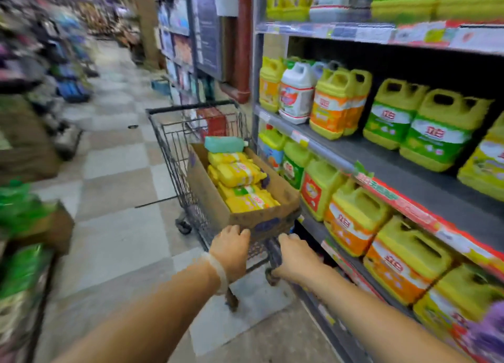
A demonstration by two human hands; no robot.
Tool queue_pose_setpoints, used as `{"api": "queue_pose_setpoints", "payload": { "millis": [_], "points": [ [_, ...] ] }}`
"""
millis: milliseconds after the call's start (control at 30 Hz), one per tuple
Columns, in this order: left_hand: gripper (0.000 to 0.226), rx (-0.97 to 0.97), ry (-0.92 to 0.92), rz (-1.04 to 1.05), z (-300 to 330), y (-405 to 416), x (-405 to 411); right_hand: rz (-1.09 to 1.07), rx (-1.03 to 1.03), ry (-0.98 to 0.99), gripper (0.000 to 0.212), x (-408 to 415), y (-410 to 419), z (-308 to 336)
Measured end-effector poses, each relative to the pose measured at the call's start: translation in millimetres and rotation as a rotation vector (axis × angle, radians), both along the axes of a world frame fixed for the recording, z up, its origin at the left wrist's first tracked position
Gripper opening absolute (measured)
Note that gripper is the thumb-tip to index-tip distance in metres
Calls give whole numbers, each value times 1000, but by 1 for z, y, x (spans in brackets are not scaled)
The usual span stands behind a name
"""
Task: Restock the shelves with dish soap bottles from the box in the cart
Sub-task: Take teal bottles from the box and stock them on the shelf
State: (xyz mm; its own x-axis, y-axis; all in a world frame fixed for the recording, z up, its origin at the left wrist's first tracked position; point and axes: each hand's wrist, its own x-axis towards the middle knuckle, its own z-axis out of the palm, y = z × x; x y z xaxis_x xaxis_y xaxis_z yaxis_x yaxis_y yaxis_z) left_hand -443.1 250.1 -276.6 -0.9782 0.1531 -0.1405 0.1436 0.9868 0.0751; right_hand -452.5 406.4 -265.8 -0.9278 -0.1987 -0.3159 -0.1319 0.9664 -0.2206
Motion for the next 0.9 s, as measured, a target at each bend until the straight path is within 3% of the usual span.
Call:
{"api": "queue_pose_setpoints", "payload": {
  "millis": [100,267,367,567,900],
  "points": [
    [51,1,-22,75,-9,-40,-24,82,-6,-2,64,-39,-40,-12],
    [68,-35,-74,139,-13,-87,-98,167,-48,-31,73,-125,-93,-22],
    [62,-37,-71,150,-1,-107,-161,182,-36,-23,80,-195,-114,-20],
    [60,-66,-29,135,25,-127,-275,109,-54,22,80,-315,-131,1],
    [66,-160,-108,3,-12,-164,-432,-38,-37,-122,77,-442,-157,-39]
  ]
}}
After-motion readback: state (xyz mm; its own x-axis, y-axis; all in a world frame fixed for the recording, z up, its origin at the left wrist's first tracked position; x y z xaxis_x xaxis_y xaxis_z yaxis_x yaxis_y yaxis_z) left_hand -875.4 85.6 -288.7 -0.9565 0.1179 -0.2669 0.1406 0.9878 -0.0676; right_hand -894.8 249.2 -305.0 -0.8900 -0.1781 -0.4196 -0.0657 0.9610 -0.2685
